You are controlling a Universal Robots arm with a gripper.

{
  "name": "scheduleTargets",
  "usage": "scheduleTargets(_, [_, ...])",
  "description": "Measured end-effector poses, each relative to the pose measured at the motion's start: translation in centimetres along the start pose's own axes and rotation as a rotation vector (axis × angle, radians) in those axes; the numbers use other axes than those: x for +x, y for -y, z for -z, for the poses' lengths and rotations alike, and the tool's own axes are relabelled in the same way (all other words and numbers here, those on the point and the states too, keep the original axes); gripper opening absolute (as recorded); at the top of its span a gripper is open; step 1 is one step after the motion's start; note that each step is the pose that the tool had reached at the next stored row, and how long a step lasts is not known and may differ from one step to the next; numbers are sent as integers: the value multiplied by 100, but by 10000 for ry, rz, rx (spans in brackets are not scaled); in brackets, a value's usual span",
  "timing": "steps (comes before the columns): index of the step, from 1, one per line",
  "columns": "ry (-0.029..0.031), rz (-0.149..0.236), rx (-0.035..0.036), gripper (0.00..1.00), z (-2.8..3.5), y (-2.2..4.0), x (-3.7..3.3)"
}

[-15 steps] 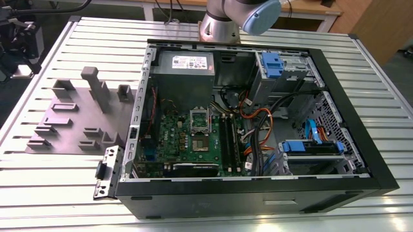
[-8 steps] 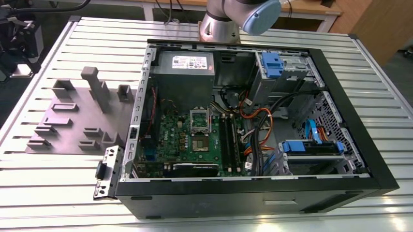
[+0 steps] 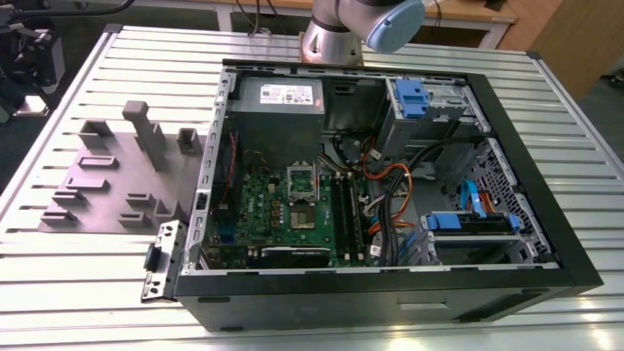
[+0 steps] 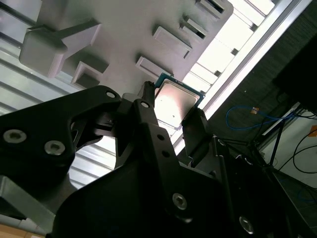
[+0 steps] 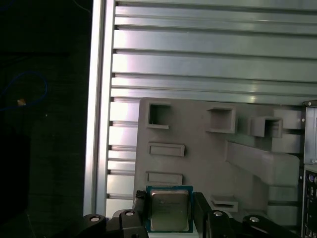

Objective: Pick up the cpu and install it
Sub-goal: 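Pick up the cpu and move it towards the insertion slot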

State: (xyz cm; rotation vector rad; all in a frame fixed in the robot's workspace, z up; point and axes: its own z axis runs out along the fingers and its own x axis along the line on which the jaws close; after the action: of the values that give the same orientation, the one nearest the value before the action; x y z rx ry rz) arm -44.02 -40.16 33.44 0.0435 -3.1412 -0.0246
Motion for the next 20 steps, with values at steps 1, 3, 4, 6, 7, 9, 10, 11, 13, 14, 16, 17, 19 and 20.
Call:
scheduleTargets(1, [0,0,0,47,2,0,0])
scheduleTargets(3, [0,-1,0,47,7,0,0])
scheduleTargets(4, [1,-1,0,47,9,-1,0])
scheduleTargets(6, [1,0,-1,47,23,-1,0])
scheduleTargets(7, [1,0,-1,47,24,-1,0])
scheduleTargets(9, [-1,0,0,47,28,-1,0])
scheduleTargets(10, [-4,-1,2,47,34,-1,0])
scheduleTargets(11, [-1,0,0,47,38,-1,0])
scheduleTargets(13, [0,0,0,47,51,-1,0])
scheduleTargets(14, [0,-1,0,47,58,-1,0])
scheduleTargets(16, [3,0,-2,47,64,-1,0])
scheduleTargets(17, [-1,-1,0,47,72,-2,0])
scheduleTargets(19, [0,0,4,47,91,-2,0])
scheduleTargets(20, [0,-1,7,47,100,-2,0])
